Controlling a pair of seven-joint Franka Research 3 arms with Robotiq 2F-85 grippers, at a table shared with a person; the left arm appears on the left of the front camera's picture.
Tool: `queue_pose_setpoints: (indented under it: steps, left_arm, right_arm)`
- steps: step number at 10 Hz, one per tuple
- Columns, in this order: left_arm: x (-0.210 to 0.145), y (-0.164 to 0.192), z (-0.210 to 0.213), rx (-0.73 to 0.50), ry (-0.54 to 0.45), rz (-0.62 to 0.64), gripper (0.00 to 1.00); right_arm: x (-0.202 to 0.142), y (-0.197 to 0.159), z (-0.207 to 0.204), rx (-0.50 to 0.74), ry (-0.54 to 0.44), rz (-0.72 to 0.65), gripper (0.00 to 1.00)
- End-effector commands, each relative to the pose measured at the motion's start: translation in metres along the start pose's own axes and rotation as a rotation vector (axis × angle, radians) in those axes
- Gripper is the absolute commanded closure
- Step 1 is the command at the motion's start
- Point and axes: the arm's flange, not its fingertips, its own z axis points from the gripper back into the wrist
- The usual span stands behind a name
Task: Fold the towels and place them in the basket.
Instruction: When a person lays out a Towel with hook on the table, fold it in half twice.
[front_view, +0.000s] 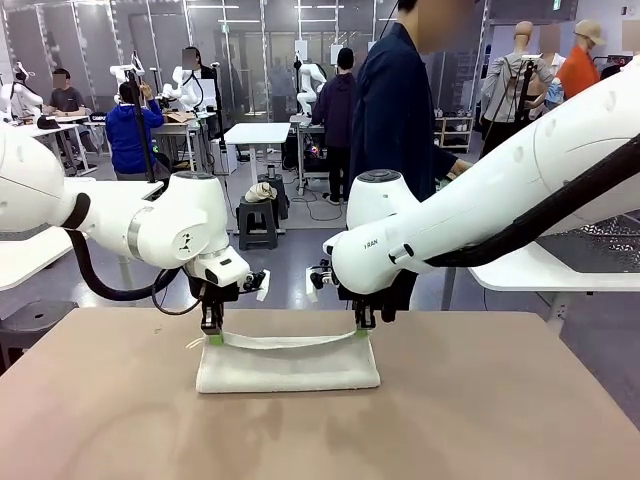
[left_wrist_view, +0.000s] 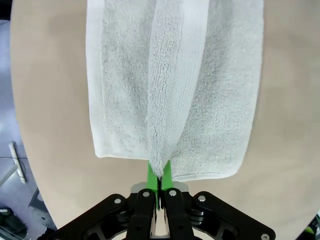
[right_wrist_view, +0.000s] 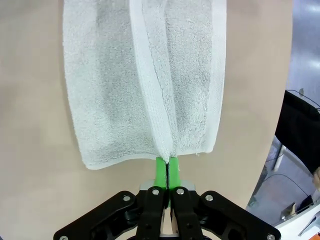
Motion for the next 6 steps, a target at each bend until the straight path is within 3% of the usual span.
queue_pose_setpoints:
  steps: [1,3,4,5,6]
  left_arm:
    - [0.0032,0.0142,-0.0156,0.025,-0.007,-0.003,0.97]
    - [0.0033,0.0177,-0.022,0.056,-0.007,-0.002,0.97]
    - [0.0034,0.02,-0.021,0.08,-0.017,-0.003,0.81]
    - [0.0038,0.0187,-0.0177,0.103,-0.023,-0.004,0.77]
    - [0.0033,0.0183,-0.0131,0.129,-0.025,-0.006,0.62]
  right_arm:
    - [0.0023,-0.0091,-0.0123,-0.014,0.0,0.0,0.98]
    - [0.0027,-0.0096,-0.0178,-0.02,-0.005,-0.005,0.98]
    - [0.002,-0.0103,-0.0197,-0.027,-0.008,-0.008,0.78]
    - [0.0012,-0.0096,-0.0192,-0.039,-0.012,-0.006,0.78]
    - [0.0004,-0.01,-0.0171,-0.057,-0.014,-0.005,0.59]
